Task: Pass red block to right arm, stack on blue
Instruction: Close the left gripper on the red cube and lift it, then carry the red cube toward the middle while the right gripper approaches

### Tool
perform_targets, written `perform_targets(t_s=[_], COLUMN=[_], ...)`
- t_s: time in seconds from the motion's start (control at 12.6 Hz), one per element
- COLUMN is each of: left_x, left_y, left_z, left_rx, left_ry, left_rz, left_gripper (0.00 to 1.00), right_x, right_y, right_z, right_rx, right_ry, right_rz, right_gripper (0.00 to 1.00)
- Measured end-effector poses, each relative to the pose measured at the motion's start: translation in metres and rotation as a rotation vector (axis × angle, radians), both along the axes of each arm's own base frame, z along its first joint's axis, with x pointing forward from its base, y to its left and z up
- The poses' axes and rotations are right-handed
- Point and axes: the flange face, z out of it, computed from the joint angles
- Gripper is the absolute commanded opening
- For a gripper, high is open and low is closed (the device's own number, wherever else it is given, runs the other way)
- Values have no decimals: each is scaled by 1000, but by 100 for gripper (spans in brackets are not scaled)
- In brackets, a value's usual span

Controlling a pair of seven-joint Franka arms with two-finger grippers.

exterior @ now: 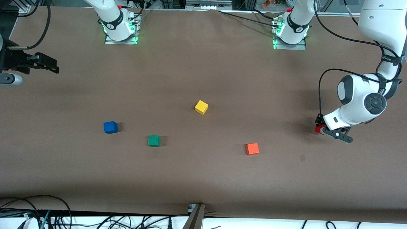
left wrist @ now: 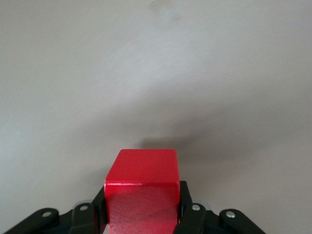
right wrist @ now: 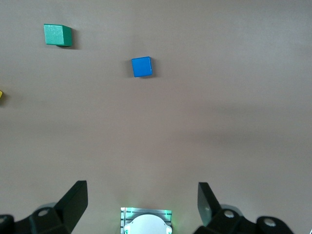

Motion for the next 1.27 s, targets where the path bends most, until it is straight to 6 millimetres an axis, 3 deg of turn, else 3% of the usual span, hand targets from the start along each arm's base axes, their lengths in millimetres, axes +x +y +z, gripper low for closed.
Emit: perform_targets(t_s=[0.48, 0.63, 0.95, 1.11, 1.27], left_x=[20, 28, 28, 23, 12], left_y=[-44, -71, -147, -192, -239], left_z=[9, 19, 32, 38, 42], left_rx=[-201, -278, -494, -620, -745], left_ry=[-83, -140, -268, -327, -374], left_rz=[-405, -514, -694, -726, -754], left_gripper=[15, 11, 4, 3, 0], right_x=[5, 7, 13, 21, 29], right_y=[1, 1, 11, 14, 32], right_z=[-10, -14, -29, -48, -71], right_rx=[-2, -3, -6, -4, 67], right_ry=[18, 24, 52, 84, 123], right_rz=[0, 1, 17, 21, 33], right_gripper=[100, 100, 100, 100, 100])
